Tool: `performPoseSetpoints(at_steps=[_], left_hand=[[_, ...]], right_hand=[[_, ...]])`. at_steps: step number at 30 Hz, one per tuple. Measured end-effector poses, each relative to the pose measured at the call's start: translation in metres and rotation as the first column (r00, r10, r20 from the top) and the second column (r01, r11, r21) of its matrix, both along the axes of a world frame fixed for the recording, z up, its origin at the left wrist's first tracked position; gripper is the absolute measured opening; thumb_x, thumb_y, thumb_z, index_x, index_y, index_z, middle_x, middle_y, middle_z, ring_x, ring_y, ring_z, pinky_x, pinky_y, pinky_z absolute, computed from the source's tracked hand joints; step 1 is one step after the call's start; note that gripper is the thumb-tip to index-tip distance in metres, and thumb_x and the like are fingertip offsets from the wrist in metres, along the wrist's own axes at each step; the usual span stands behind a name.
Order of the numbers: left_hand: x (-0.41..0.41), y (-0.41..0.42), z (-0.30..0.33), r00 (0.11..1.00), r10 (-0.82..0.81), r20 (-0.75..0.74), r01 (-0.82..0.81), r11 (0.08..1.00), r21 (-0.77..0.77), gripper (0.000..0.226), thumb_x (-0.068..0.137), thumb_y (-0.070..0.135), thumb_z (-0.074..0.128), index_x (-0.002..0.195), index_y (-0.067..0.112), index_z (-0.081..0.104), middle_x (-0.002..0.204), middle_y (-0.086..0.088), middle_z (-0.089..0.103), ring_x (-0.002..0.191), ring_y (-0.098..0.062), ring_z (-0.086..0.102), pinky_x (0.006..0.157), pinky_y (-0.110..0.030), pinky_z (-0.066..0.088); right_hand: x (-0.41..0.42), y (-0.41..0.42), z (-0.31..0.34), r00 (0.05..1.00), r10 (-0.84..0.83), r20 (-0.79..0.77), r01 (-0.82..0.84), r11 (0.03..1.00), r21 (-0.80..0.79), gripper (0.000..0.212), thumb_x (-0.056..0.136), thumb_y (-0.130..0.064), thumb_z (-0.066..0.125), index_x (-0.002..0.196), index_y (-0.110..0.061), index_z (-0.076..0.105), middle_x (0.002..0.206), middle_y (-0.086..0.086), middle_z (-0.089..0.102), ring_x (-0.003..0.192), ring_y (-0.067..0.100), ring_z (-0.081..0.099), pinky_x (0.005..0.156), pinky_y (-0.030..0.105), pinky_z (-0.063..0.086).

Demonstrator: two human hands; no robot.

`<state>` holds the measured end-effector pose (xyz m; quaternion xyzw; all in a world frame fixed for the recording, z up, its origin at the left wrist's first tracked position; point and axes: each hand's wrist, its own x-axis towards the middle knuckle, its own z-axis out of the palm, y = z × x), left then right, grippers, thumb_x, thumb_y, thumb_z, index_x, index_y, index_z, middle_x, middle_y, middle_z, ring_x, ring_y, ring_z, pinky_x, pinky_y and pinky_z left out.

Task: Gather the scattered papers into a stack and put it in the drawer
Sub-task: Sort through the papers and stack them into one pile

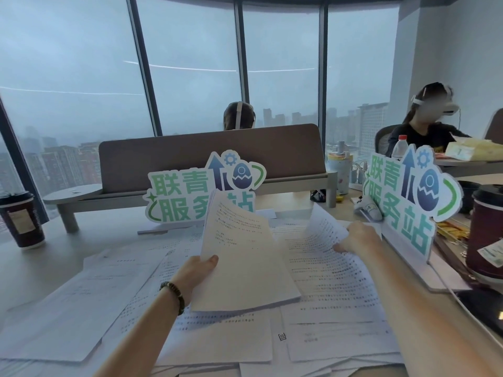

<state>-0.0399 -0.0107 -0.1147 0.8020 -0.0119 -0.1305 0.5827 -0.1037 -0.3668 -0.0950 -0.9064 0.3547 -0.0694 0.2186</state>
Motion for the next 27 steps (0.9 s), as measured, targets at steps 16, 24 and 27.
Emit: performPoseSetpoints(at_steps=[16, 24, 27], left_hand=[[-0.003, -0.006, -0.005, 0.999, -0.037, 0.006, 0.036, 0.995, 0.09, 0.025, 0.098, 0.028, 0.053, 0.101, 0.007, 0.066, 0.095, -0.014, 0.074, 0.085, -0.032, 0.07, 0.08, -0.04, 0.058], [-0.004, -0.005, -0.004, 0.999, -0.036, 0.008, 0.035, 0.994, 0.101, 0.03, 0.098, 0.028, 0.054, 0.109, 0.003, 0.065, 0.1, -0.014, 0.073, 0.087, -0.031, 0.069, 0.079, -0.038, 0.057], [-0.003, -0.006, -0.004, 0.999, -0.032, 0.009, 0.031, 0.993, 0.113, 0.031, 0.097, 0.029, 0.054, 0.111, 0.003, 0.065, 0.102, -0.016, 0.073, 0.093, -0.033, 0.07, 0.086, -0.043, 0.057]], right_hand=[[0.001, -0.011, -0.004, 0.975, 0.019, -0.223, -0.054, 0.987, -0.149, 0.016, 0.081, -0.017, 0.066, 0.08, -0.012, 0.051, 0.083, 0.006, 0.056, 0.088, 0.026, 0.062, 0.071, 0.03, 0.052], [-0.019, -0.035, 0.019, 0.925, 0.182, -0.333, -0.19, 0.982, 0.006, 0.054, 0.082, -0.038, 0.073, 0.128, -0.013, 0.06, 0.119, 0.005, 0.063, 0.104, 0.022, 0.063, 0.092, 0.035, 0.054], [-0.02, -0.038, 0.02, 0.917, 0.208, -0.341, -0.221, 0.975, 0.0, 0.054, 0.082, -0.036, 0.074, 0.128, -0.01, 0.06, 0.118, 0.006, 0.064, 0.103, 0.023, 0.063, 0.091, 0.036, 0.054]])
